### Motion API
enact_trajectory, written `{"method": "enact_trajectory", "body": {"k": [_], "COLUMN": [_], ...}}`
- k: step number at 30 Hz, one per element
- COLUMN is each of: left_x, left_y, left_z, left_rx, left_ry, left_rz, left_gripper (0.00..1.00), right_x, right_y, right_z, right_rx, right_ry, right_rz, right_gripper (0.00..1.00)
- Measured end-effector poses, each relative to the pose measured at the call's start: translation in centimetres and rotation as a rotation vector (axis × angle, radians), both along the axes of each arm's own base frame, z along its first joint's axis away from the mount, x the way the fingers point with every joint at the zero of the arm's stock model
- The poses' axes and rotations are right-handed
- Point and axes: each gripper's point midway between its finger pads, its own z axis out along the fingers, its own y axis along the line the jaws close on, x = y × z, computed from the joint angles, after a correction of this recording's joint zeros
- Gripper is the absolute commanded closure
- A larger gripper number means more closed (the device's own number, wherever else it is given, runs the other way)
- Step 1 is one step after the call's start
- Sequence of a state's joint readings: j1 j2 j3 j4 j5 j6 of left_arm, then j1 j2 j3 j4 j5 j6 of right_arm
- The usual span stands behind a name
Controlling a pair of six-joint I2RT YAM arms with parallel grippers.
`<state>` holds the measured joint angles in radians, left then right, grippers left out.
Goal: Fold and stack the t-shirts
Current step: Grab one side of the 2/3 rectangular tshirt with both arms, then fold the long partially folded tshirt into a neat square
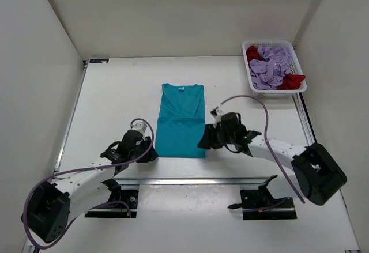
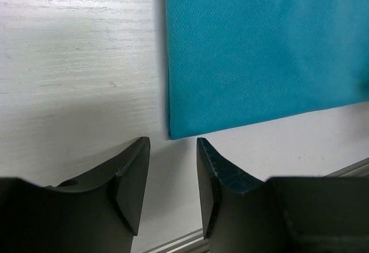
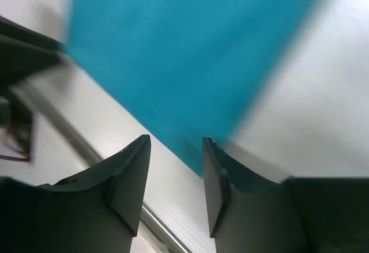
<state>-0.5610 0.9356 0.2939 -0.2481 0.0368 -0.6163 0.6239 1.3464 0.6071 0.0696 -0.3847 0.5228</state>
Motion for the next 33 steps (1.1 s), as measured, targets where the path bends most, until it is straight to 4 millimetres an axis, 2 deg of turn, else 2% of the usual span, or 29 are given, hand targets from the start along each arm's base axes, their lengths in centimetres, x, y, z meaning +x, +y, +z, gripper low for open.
{"method": "enact_trajectory", "body": {"k": [3,5,7,11,16,20,21,22,26,29,33], "left_x": [0.3,0.4,0.5,0.7,0.8,0.9,0.9,0.8,0.4,-1.1,-4.0], "left_y": [0.0,-0.1,-0.2,-0.5,-0.7,-0.8,-0.8,-0.8,-1.1,-1.4,-1.5], "left_z": [0.1,0.1,0.0,-0.1,-0.1,-0.4,-0.4,-0.5,-0.4,-0.3,0.4], "left_rx": [-0.005,-0.011,-0.014,-0.016,-0.026,-0.029,-0.029,-0.028,-0.023,-0.018,-0.044], "left_ry": [-0.017,-0.025,-0.027,-0.033,-0.038,-0.031,-0.029,-0.027,-0.023,-0.004,0.011], "left_rz": [0.006,0.007,0.009,0.006,0.009,0.016,0.018,0.017,0.0,-0.035,-0.085], "left_gripper": [0.5,0.54,0.58,0.58,0.65,0.85,0.94,0.98,1.0,1.0,1.0], "right_x": [-3.1,-4.2,-4.3,-4.5,-4.7,-4.9,-5.0,-5.1,-5.4,-6.8,-11.5], "right_y": [-3.3,-4.4,-4.2,-3.0,-2.3,-1.8,-1.8,-1.8,-1.9,-1.9,-1.2], "right_z": [-4.0,-5.2,-5.0,-5.0,-5.5,-5.8,-5.9,-6.0,-5.9,-5.3,-4.0], "right_rx": [-0.077,-0.085,-0.068,-0.016,0.001,0.007,0.006,0.004,-0.005,-0.017,-0.029], "right_ry": [0.086,0.115,0.111,0.131,0.159,0.181,0.187,0.191,0.197,0.181,0.165], "right_rz": [-0.056,-0.08,-0.081,-0.055,-0.04,-0.03,-0.029,-0.03,-0.029,-0.017,0.081], "right_gripper": [0.58,0.57,0.58,0.61,0.76,0.95,0.99,1.0,1.0,1.0,1.0]}}
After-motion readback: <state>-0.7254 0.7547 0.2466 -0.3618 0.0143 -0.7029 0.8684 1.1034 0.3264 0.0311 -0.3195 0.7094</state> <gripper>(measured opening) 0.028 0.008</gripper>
